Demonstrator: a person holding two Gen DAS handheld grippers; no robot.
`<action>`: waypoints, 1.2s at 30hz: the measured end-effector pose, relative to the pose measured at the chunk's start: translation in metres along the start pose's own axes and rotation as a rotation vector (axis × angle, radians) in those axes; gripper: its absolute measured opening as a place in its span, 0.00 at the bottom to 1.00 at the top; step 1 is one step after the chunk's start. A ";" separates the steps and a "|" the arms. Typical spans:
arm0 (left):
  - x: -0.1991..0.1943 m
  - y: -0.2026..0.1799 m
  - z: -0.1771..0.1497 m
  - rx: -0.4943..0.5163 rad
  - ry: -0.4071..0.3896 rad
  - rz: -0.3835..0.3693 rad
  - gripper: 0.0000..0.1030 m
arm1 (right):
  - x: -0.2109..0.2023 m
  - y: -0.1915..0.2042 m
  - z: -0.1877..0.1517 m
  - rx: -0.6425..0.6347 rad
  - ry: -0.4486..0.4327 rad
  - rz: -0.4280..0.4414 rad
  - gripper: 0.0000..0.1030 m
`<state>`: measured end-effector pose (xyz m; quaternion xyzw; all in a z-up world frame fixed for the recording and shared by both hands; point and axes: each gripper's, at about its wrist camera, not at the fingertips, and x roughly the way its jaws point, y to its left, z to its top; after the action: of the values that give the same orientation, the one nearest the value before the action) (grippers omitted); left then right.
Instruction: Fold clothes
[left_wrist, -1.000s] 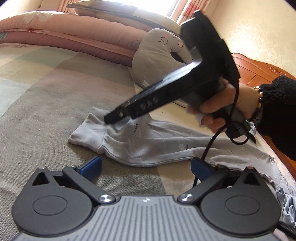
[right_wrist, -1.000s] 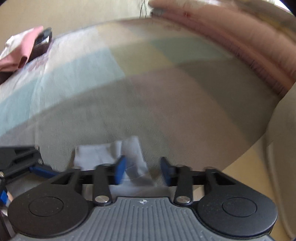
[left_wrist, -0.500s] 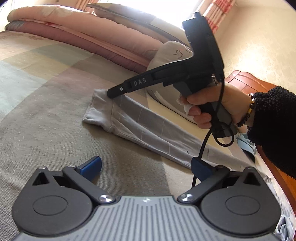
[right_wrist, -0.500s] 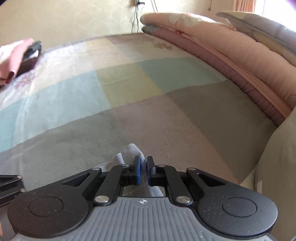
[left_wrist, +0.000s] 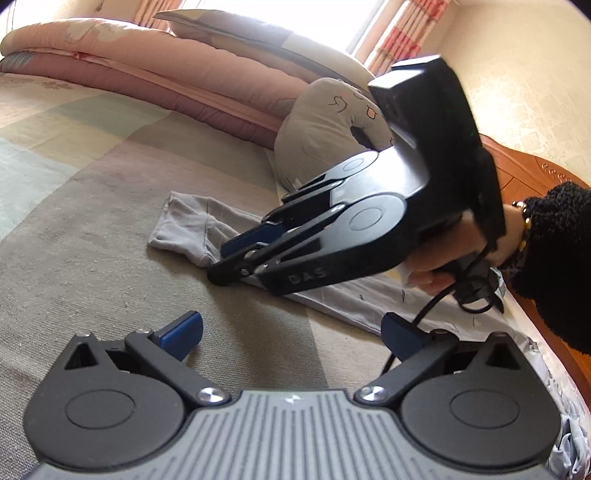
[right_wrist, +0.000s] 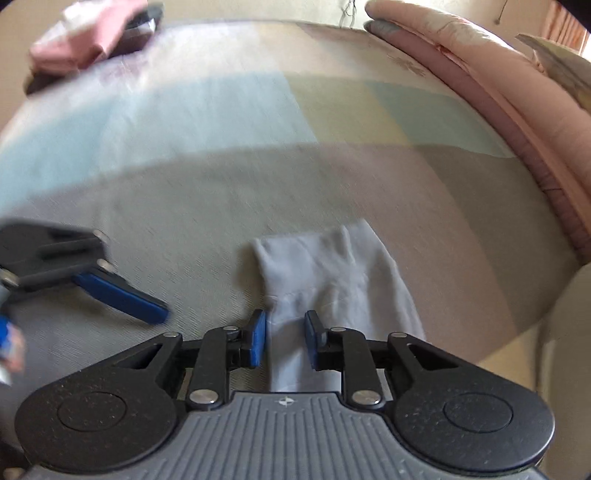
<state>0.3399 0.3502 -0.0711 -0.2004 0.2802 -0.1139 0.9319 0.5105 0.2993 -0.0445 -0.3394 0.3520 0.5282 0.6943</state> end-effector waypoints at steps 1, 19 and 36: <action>-0.001 -0.001 0.000 0.002 -0.005 -0.008 0.99 | 0.000 0.000 -0.001 0.018 -0.016 0.005 0.05; 0.006 -0.041 -0.003 0.190 -0.004 -0.163 0.99 | -0.106 -0.040 -0.108 0.289 -0.095 -0.175 0.43; 0.022 -0.130 0.000 0.493 0.149 0.261 0.99 | -0.315 0.017 -0.362 0.607 0.030 -0.523 0.44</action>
<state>0.3447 0.2263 -0.0249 0.0790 0.3352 -0.0723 0.9361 0.3860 -0.1580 0.0322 -0.2045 0.4038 0.2008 0.8688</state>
